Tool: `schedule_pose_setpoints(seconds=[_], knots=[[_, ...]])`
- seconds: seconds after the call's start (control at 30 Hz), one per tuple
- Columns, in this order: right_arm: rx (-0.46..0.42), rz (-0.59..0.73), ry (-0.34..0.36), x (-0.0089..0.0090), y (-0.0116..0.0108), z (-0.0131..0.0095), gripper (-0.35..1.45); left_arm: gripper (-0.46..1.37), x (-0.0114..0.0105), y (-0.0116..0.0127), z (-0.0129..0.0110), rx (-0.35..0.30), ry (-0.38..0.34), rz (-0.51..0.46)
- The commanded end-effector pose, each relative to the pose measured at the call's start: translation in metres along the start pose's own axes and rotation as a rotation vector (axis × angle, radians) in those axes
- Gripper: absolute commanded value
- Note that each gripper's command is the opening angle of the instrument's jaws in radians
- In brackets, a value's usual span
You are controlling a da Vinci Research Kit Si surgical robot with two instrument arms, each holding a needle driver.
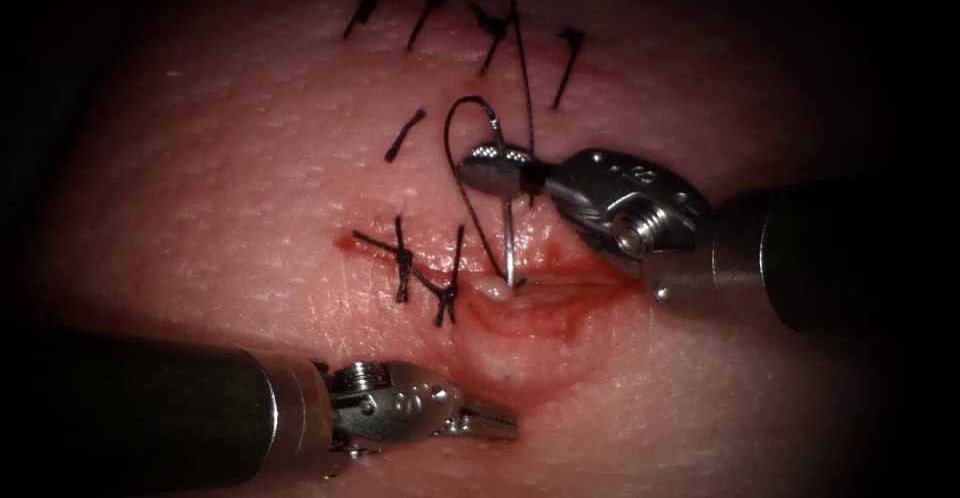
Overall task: Wound Closure
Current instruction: Pass the needle through the tissue on the bottom of the cut.
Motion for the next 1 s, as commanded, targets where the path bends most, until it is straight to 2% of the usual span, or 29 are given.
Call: schedule_pose_setpoints(seconds=[0.03,0.33,0.57,0.77,1.0], knots=[[0.003,0.021,-0.007,0.0002,-0.0001,0.0000,-0.35,-0.30,0.0000,0.0000,0.0000,-0.005,0.000,0.000],[0.032,0.246,-0.089,-0.0023,-0.0019,-0.0007,-0.35,-0.30,0.0000,-0.0001,-0.0002,-0.007,0.000,0.000],[0.033,0.291,-0.108,-0.0037,-0.0027,-0.0012,-0.35,-0.30,0.0002,-0.0001,-0.0003,-0.012,-0.001,-0.001],[0.061,0.401,-0.111,-0.0056,-0.0040,-0.0014,-0.35,-0.30,0.0008,-0.0005,-0.0004,-0.010,-0.002,0.008],[0.063,0.463,-0.116,-0.0055,-0.0035,-0.0018,-0.35,-0.31,0.0012,-0.0006,-0.0003,-0.013,0.007,0.011]])
